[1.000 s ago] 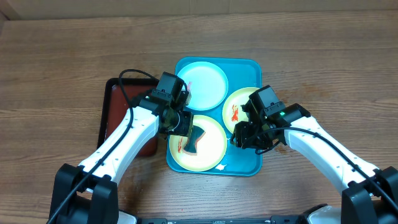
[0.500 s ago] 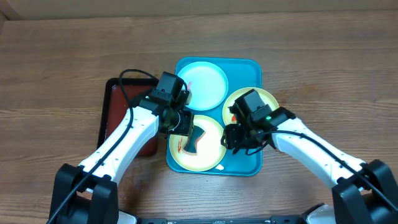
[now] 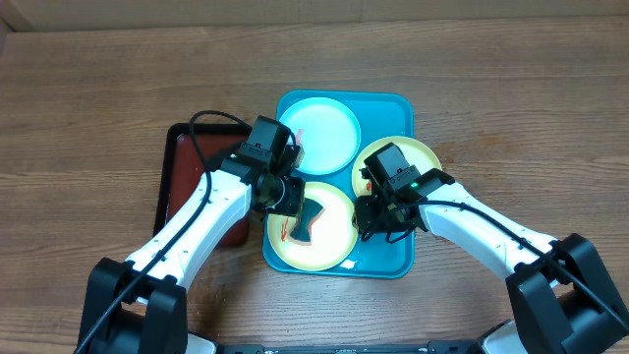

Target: Clean dirty plates on tray and stack at the side

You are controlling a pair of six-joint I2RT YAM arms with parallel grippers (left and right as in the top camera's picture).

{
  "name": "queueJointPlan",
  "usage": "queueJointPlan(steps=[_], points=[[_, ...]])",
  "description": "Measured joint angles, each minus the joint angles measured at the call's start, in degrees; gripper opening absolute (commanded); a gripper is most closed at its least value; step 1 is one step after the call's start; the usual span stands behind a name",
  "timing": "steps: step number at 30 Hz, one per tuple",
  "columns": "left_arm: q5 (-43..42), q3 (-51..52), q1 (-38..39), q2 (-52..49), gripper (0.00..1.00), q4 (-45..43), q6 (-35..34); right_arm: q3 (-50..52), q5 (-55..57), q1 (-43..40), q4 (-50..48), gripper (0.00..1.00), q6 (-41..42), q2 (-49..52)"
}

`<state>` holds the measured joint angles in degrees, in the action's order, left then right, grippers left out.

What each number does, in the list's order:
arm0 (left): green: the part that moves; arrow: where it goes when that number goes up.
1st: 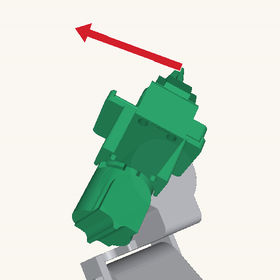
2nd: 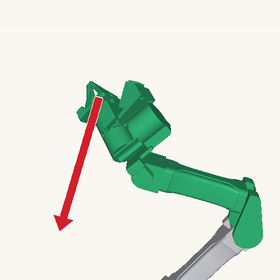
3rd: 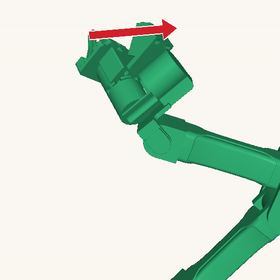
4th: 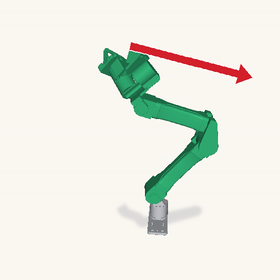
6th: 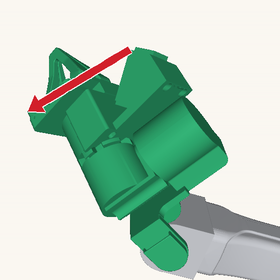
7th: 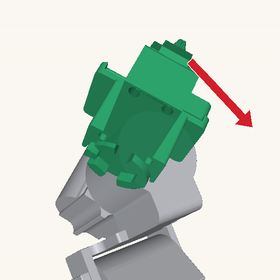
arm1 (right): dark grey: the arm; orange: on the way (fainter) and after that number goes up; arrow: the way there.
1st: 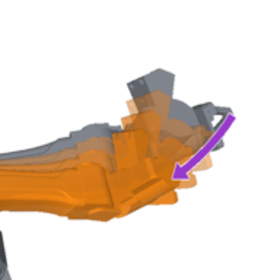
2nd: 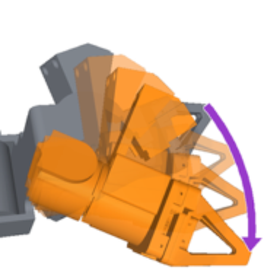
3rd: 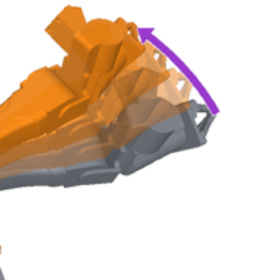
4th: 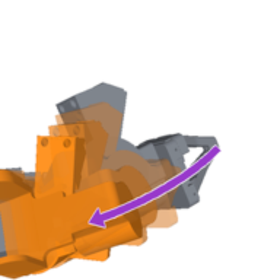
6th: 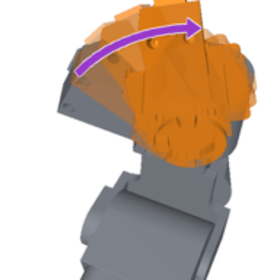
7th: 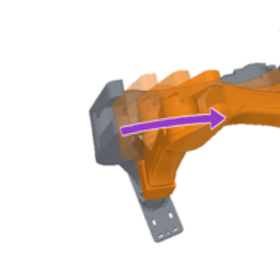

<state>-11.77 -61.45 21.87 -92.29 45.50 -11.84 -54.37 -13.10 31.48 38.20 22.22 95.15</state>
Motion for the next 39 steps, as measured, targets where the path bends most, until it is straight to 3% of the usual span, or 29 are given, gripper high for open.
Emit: queueJointPlan(steps=[7, 11, 16, 22, 28, 39], points=[[-0.07, 1.27, 0.0, 0.0, 0.46, -1.88, 0.02, 0.17, -0.13, 0.0, -1.68, 0.46, -0.96, 0.26], [-0.13, 2.38, 0.0, 0.0, 0.46, -2.47, 0.02, 0.28, -0.2, 0.02, -2.43, 0.38, -1.42, 2.27], [-0.26, 3.45, 0.11, 0.0, 0.48, -3.37, 0.02, 0.37, -0.5, 0.02, -3.21, 0.35, -1.42, 4.15], [-0.28, 4.85, 1.51, 0.0, 0.5, -5.57, 0.02, 0.37, -0.66, 0.0, -3.45, 0.11, -1.53, 4.63], [-0.22, 4.9, 3.17, -0.26, 0.53, -6.4, 0.04, 0.37, -1.07, 0.0, -3.5, 0.09, -1.44, 4.81], [-3.78, 4.92, 3.17, -7.69, 0.39, -8.83, 2.51, 0.37, -1.68, 0.0, -3.72, 0.09, -1.46, 4.94]])
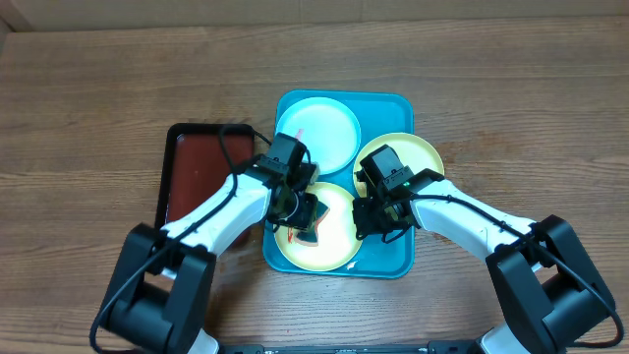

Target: Clean dirty plates on tray and stack at the side

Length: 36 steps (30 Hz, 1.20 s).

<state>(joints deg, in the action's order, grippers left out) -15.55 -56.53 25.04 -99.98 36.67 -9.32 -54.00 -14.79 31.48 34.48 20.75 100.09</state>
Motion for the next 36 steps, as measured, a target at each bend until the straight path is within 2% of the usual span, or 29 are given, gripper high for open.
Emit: queueJointPlan(steps=[6, 11, 15, 18, 22, 30, 36], points=[[-1.95, 0.02, 0.0, -0.42, 0.44, -0.28, 1.03, 0.0, -0.04, 0.02, -0.04, 0.1, 0.02, 0.04], [-2.14, 0.02, 0.0, -0.42, 0.38, 0.76, 1.64, 0.0, -0.07, 0.0, 0.04, 0.1, 0.0, 0.04], [-1.66, 0.04, 0.13, -0.42, 0.14, 1.46, 1.97, 0.0, -0.07, 0.0, 0.04, 0.1, 0.02, 0.04], [0.17, 0.2, 0.92, -0.42, 0.04, 1.29, 2.32, 0.0, -0.07, 0.0, 0.13, 0.1, 0.0, 0.04], [4.04, 0.24, 2.03, -0.28, 0.04, 1.46, 1.42, 0.0, -0.22, 0.02, 0.31, 0.1, 0.0, 0.04], [17.2, 0.22, 2.49, 0.68, 0.04, 4.72, -6.27, 0.0, -1.22, 0.15, 0.44, 0.1, 0.0, 0.04], [21.77, -0.2, 2.47, 0.7, 0.04, 6.56, -8.17, 0.0, -1.38, 0.15, 0.59, 0.1, 0.04, 0.04]])
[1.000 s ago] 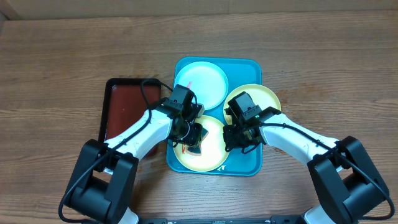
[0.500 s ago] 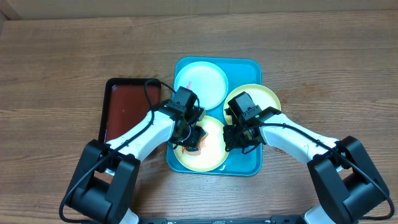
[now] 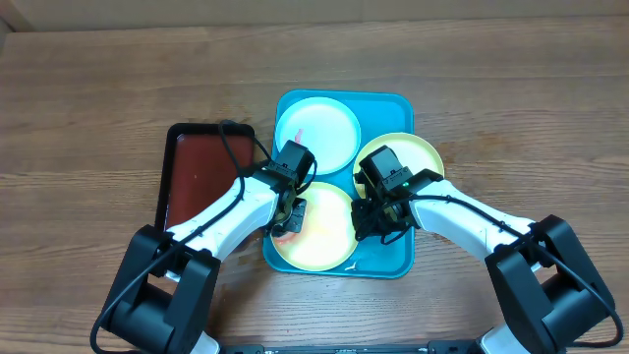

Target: Clean dirty plates on tray and stack at the side

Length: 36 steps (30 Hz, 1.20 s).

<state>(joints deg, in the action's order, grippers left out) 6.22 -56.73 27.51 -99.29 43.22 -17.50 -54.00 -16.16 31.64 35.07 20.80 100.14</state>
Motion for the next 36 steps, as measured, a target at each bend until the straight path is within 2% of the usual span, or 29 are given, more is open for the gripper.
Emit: queueJointPlan(steps=[7, 13, 18, 22, 28, 36], points=[[0.76, -0.04, -0.24, 1.55, 0.04, -1.4, -2.1, 0.0, -0.15, 0.0, 0.09, 0.1, 0.0, 0.0], [-11.41, -0.04, -0.59, 1.73, 0.04, -3.93, 3.17, 0.0, 0.09, 0.0, 0.09, 0.1, -0.04, 0.0], [-15.08, 0.02, -0.59, 1.73, 0.04, -3.93, 5.73, 0.0, 0.09, 0.0, 0.15, 0.1, -0.04, 0.0], [-11.85, 0.48, -0.59, 1.73, 0.04, -3.98, 5.66, 0.0, 0.09, 0.0, 0.13, 0.07, -0.04, 0.0], [-0.17, 1.42, -0.57, 1.73, 0.04, -2.69, 0.11, 0.0, 0.0, -0.04, -0.09, 0.04, 0.55, 0.0], [-1.7, -0.37, -0.15, 4.96, 0.04, -1.51, -3.58, -1.64, 0.68, -0.15, 4.94, 0.04, 0.15, 0.0]])
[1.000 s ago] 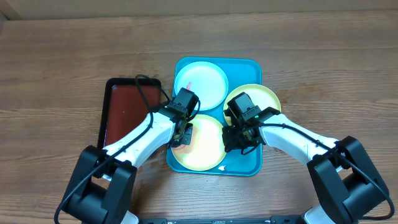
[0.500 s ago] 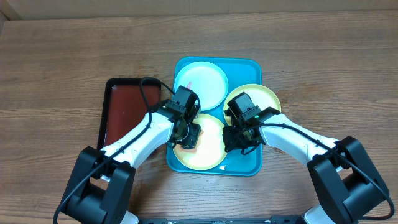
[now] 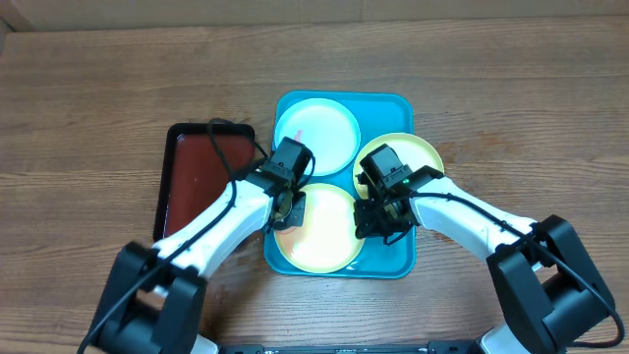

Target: Clean dirty plates on tray and stack at the side

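A blue tray [image 3: 395, 260] holds three plates. The pale yellow front plate [image 3: 319, 239] looks clean. My left gripper [image 3: 288, 212] sits at this plate's left rim, shut on a dark cloth [image 3: 299, 207] that is mostly hidden under the fingers. At the same plate's right rim, my right gripper [image 3: 368, 220] appears shut on the edge. A pale blue-white plate [image 3: 319, 133] with a faint pink streak lies at the tray's back. A yellow-green plate [image 3: 425, 152] lies at the right, partly covered by my right wrist.
A dark red tray [image 3: 197, 177] lies left of the blue tray, with the left arm's cable looping over its far edge. Bare wooden table surrounds both trays. The blue tray's left rim is close beside the red tray.
My left gripper with the cloth has shifted slightly at the front plate's left rim. The plate's face looks uniformly clean. The right gripper has not moved.
The dark cloth first lay mid-plate beside red smears, with my left gripper at the rim. Then the gripper was on the cloth over the smears. Later both were at the left rim with the plate nearly clean, as now. The right gripper stayed at the right rim throughout.
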You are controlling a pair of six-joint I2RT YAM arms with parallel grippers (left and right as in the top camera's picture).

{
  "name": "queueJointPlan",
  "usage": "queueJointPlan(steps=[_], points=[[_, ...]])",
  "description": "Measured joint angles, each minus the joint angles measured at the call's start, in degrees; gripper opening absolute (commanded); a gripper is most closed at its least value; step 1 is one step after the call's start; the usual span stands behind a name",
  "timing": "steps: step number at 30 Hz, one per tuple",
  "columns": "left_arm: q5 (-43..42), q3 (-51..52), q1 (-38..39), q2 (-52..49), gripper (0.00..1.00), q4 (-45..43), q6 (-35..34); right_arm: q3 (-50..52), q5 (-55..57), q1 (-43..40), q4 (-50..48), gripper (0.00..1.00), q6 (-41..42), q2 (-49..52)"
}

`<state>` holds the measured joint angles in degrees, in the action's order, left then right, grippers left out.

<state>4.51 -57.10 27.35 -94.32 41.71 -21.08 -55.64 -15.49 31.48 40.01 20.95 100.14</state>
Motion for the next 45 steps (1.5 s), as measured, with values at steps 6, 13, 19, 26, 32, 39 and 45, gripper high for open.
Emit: queueJointPlan(steps=[6, 13, 19, 26, 32, 39, 45], points=[[-3.65, -5.29, -0.46, 11.26, 0.04, -0.39, 0.02, -3.15, 0.87, 0.02, 3.91, 0.04, -2.14, -0.13], [-4.2, -6.71, -7.32, 20.81, 0.04, 2.47, 0.0, -11.21, 7.3, 1.18, 10.82, 0.04, -4.44, -1.66], [-3.3, -6.69, -16.48, 20.72, 0.04, 5.75, 0.0, -19.71, 18.71, 3.78, 17.79, 0.04, -5.35, -1.84], [-2.95, -6.69, -26.4, 18.08, 0.04, 6.56, -0.26, -28.11, 36.72, 8.31, 23.32, 0.04, -7.32, -1.92], [-2.95, -6.69, -30.84, 13.68, 0.04, 6.58, -1.86, -30.62, 51.15, 15.08, 23.23, 0.04, -12.24, -1.95], [-2.97, -6.69, -32.13, 11.58, 0.04, 6.64, -2.6, -30.62, 69.31, 22.82, 21.62, 0.04, -19.23, -1.95], [-2.99, -6.69, -32.28, 11.58, 0.04, 6.78, -2.62, -30.62, 76.37, 26.99, 15.72, 0.04, -26.84, -1.95]])
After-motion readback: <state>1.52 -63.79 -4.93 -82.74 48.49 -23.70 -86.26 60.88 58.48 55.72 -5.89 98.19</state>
